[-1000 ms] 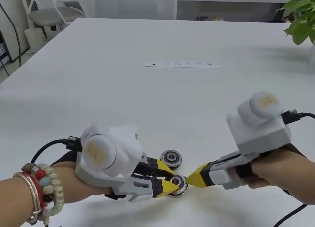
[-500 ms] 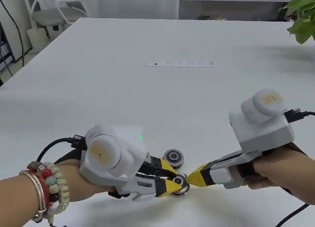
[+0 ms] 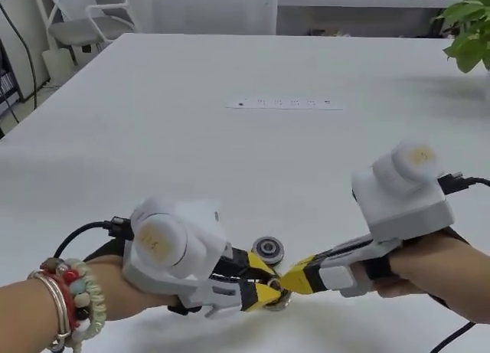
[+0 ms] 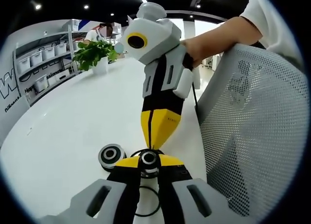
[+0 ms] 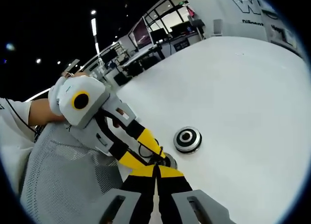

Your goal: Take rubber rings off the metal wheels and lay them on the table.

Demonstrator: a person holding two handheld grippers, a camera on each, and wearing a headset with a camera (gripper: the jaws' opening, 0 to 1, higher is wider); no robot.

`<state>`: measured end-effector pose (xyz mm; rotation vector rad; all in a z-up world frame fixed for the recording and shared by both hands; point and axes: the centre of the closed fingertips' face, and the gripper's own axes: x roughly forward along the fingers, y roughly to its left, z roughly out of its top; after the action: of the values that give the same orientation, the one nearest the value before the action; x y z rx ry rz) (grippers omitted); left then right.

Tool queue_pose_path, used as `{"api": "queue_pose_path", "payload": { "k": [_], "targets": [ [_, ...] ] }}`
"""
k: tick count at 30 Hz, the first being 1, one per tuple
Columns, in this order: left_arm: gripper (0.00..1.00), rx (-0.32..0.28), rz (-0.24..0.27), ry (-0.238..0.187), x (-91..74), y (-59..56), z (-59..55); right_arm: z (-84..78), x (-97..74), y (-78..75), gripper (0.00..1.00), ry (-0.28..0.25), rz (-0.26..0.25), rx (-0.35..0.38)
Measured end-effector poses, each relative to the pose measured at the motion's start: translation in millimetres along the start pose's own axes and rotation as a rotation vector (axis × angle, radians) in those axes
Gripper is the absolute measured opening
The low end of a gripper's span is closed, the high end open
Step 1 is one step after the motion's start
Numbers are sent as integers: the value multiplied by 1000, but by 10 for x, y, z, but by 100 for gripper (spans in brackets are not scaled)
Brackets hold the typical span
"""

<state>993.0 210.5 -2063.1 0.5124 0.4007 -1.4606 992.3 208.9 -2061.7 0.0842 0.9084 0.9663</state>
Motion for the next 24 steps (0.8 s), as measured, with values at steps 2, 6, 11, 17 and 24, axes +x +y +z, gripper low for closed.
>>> {"api": "queue_pose_path", "payload": {
  "k": [2, 6, 11, 17, 24],
  "targets": [
    [8, -7, 4, -7, 0, 1, 1, 9, -3, -17, 0, -8, -2, 26],
    [8, -17, 7, 0, 3, -1, 8, 19, 4, -3, 0, -11, -8, 20],
    [9, 26, 4, 22, 6, -11, 29, -30, 15, -27, 0, 10, -22, 18],
    [35, -4, -117, -2, -85, -200, 173, 7, 3, -28, 0, -6, -30, 22],
    [64, -4, -152, -22, -302, -250, 388, 5, -2, -33, 0, -6, -34, 15]
  ]
}}
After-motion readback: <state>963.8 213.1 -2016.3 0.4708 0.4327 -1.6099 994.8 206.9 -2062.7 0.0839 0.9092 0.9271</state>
